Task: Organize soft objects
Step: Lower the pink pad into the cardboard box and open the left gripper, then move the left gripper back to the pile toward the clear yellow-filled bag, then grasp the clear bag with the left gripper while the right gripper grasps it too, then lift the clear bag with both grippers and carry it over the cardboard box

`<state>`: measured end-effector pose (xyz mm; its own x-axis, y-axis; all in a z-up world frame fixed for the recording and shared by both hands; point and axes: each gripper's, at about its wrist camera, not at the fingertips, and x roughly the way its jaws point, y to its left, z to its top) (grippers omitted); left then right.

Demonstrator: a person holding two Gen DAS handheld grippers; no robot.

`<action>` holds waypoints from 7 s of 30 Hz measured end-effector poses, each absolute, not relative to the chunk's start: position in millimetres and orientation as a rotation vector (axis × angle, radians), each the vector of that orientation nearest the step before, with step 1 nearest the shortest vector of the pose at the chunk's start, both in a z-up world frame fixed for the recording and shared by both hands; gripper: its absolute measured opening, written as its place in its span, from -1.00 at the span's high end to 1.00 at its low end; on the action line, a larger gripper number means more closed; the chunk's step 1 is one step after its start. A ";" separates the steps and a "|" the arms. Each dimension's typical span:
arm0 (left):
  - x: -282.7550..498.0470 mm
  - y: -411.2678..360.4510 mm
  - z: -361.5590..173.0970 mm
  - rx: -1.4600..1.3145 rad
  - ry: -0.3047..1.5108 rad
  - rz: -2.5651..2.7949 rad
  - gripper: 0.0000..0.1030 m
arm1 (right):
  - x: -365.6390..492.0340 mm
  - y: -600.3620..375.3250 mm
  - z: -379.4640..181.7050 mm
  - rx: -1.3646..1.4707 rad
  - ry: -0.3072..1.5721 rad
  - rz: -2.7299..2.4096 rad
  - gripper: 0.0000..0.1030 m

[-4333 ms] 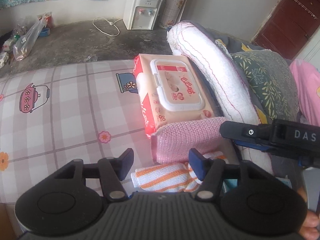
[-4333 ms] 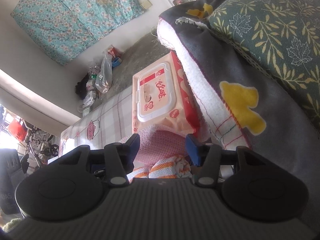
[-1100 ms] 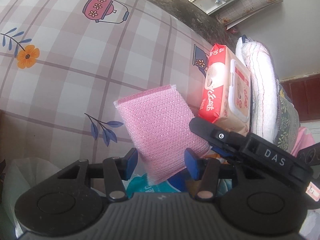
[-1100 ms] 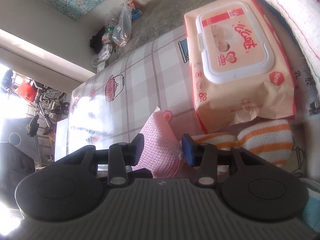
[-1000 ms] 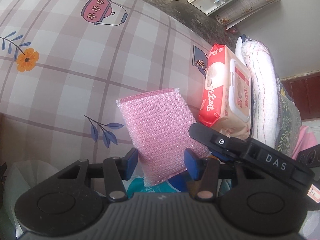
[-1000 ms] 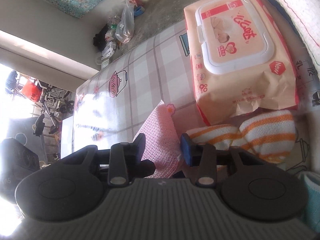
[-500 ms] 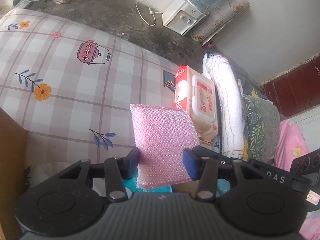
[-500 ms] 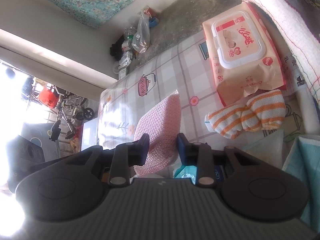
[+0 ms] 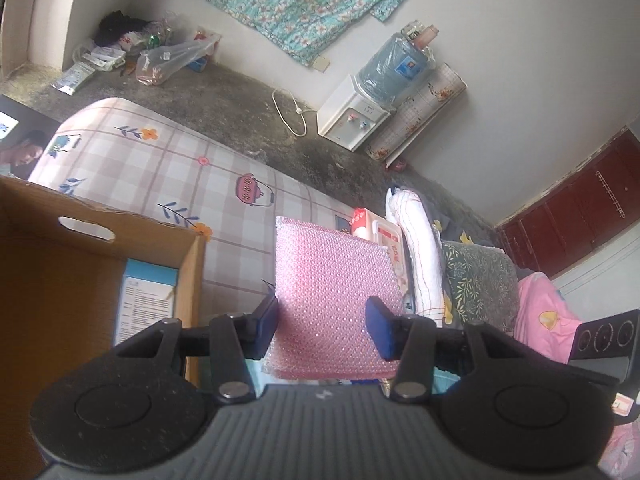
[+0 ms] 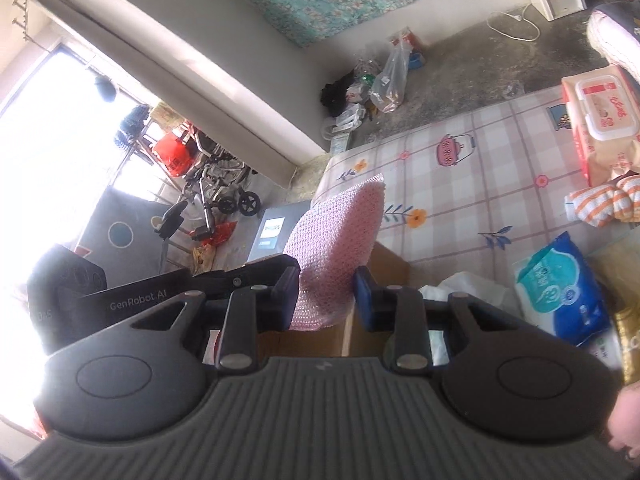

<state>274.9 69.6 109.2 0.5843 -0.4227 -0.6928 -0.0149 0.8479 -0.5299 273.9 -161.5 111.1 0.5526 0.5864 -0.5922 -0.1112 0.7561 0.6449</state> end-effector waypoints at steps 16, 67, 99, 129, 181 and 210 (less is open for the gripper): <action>274.4 237.1 -22.2 -0.668 1.078 0.090 0.16 | 306.3 44.1 -13.5 0.522 1.218 0.506 0.40; 243.8 168.0 30.9 -0.559 0.972 0.017 -0.37 | 171.4 -104.7 59.3 0.545 0.769 0.399 0.00; 356.3 -174.5 -29.6 -0.005 1.149 -0.461 0.43 | 310.9 -355.4 -18.0 0.480 1.093 -0.050 -0.05; 400.0 -180.1 -83.0 -0.070 1.299 -0.458 0.58 | 376.4 -348.0 -108.2 0.378 1.227 0.044 0.23; 410.8 -187.1 -76.1 -0.341 1.209 -0.428 0.65 | 351.5 -394.2 -108.6 0.817 0.995 0.002 0.20; 259.4 9.9 133.0 -0.360 0.877 -0.349 0.64 | 252.2 -197.4 96.3 0.796 0.728 0.317 0.22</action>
